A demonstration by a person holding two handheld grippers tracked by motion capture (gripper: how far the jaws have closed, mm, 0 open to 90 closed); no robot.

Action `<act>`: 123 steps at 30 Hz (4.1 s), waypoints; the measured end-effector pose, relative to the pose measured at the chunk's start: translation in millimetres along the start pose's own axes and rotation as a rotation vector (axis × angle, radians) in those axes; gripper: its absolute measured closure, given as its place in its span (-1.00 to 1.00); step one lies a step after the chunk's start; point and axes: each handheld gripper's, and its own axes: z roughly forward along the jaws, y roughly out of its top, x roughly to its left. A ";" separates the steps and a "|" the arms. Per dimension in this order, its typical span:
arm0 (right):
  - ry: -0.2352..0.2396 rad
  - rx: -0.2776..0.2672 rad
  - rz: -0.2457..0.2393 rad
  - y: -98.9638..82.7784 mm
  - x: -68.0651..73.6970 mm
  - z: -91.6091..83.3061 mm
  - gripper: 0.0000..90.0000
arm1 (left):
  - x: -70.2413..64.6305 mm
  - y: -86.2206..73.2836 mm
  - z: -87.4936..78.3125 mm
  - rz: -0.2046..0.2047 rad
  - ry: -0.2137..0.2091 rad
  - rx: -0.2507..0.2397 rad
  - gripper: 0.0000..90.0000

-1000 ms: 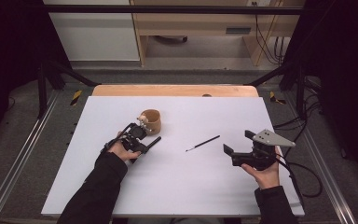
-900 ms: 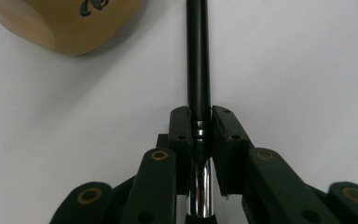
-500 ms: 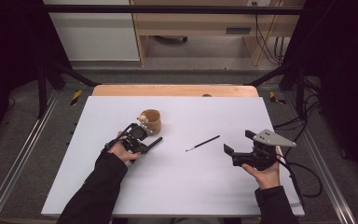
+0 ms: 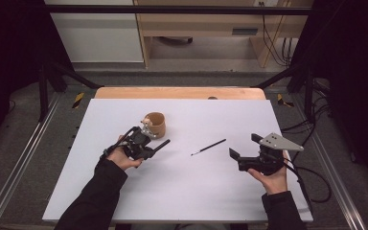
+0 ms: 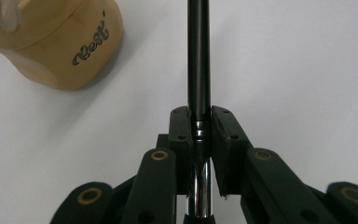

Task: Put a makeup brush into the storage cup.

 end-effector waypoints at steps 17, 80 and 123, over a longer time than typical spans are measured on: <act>0.015 0.017 -0.027 1.0 5.5 2.4 -0.88 | -23.0 5.7 -27.1 0.080 -0.036 -0.099 0.74; 0.134 0.155 -0.187 -1.8 49.3 28.1 -0.80 | -87.3 33.5 -12.9 0.259 -0.177 -0.103 0.74; 0.199 0.352 -0.440 10.6 85.2 44.2 -0.73 | -78.6 25.7 -15.3 0.251 -0.229 -0.065 0.74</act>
